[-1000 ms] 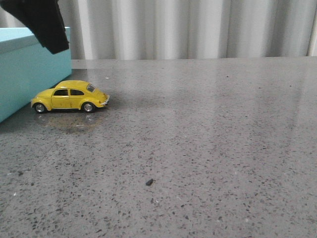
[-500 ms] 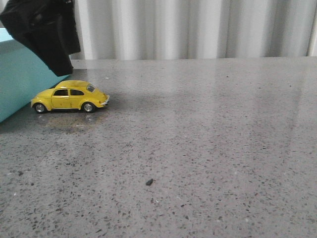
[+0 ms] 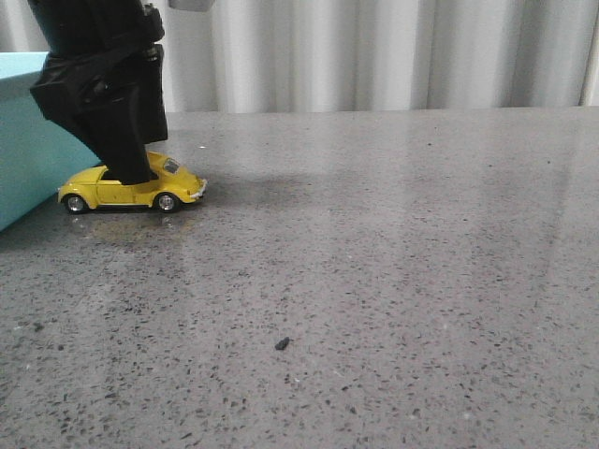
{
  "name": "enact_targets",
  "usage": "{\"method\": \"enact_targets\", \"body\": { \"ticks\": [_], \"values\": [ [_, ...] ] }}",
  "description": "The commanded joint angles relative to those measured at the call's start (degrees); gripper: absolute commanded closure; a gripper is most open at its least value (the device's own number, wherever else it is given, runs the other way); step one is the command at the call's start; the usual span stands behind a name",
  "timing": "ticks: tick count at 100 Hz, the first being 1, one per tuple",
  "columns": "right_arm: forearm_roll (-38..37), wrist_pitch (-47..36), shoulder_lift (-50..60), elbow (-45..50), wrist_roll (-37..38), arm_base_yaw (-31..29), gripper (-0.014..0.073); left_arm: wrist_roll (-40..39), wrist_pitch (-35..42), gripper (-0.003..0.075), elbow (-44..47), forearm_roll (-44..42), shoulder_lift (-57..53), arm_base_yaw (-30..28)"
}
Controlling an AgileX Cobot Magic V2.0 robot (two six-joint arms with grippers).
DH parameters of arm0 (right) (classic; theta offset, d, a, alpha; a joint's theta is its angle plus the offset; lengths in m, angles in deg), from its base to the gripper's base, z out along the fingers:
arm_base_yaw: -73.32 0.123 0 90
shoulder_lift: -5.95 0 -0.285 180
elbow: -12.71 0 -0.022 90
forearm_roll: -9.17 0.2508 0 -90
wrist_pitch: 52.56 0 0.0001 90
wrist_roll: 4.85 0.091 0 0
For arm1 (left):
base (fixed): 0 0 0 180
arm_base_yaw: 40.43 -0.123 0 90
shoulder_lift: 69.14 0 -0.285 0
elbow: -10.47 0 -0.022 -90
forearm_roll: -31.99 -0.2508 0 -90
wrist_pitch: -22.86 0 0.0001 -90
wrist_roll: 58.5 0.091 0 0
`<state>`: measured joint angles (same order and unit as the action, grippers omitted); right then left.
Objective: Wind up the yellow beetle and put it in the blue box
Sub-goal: 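Lower the open left gripper over the beetle and close on it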
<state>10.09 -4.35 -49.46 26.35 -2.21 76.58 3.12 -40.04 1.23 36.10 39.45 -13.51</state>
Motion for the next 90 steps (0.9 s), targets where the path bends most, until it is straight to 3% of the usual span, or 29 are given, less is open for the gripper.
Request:
{"method": "enact_targets", "body": {
  "ticks": [1,90],
  "values": [
    [-0.1,-4.2,0.5,-1.3,-0.7,0.1,0.0655,0.0,1.5,0.0261,-1.8,-2.2,-2.5,0.3],
    [-0.1,-4.3,0.5,-1.3,-0.7,0.1,0.0655,-0.2,1.3,0.0262,-1.8,-0.8,0.9,-1.0]
  ]
}}
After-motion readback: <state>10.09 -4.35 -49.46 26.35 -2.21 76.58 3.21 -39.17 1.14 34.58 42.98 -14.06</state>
